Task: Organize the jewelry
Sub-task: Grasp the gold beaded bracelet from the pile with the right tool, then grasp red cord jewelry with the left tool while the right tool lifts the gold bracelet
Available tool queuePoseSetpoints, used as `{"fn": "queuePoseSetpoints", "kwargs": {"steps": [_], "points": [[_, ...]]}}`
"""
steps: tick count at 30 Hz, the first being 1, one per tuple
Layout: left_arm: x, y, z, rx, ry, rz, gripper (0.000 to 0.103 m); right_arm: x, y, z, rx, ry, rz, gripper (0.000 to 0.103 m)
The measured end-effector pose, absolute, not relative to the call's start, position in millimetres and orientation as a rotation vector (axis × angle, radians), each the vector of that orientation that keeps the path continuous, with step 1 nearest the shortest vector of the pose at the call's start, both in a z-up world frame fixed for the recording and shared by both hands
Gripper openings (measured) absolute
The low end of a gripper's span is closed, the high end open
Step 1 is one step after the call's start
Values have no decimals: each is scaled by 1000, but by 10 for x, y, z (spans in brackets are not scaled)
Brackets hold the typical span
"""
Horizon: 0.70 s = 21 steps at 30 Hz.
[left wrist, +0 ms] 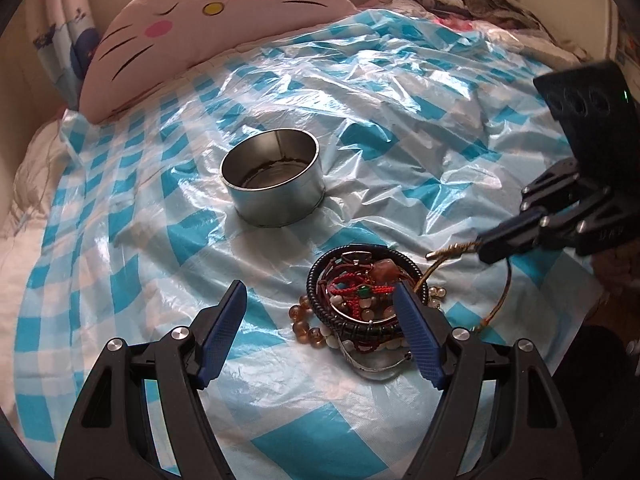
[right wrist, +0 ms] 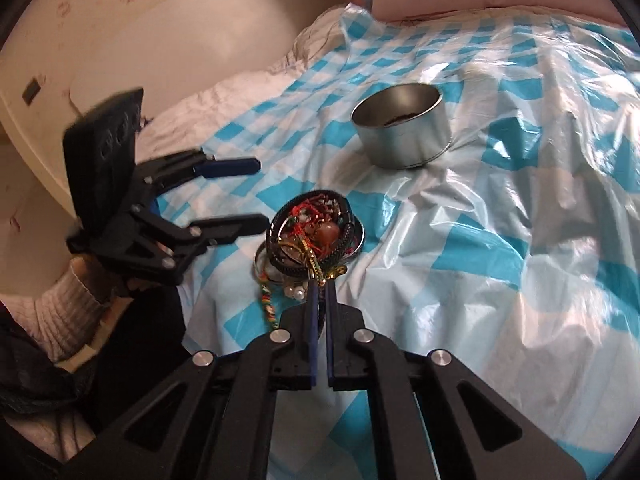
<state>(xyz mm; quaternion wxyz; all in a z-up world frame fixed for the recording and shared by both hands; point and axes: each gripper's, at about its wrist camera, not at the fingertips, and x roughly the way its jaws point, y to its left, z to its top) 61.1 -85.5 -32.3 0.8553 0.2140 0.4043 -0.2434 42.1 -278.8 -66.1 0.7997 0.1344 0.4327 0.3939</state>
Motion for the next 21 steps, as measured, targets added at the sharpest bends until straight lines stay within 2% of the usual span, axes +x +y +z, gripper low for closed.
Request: {"fn": "queuePoseSetpoints", "kwargs": {"steps": [5,7,9,10,11,18,21], "points": [[588,-1087,-412,636,809,-602,72,301,-3209,-635,484,838,756,4],[626,-1147,-478,682,815,-621,69,302,-3306,-705,528,840,722,4],[702,-1164,-543,681,862,-647,49,339,-3343,-797,558,861,698,4],[729,-1161,-562,660,883,-663,43,356,-3355,-830,574,869,688,4],[754,-1162,-576,646,903,-670,29,361,-3366,-872,591,876,685,4],[710,-1107,-529,581,912,-655,9,310,-3470,-932,640,868,679,4],[713,-1034,-449,508,929,-666,8,290,-3482,-891,672,844,680,4]]}}
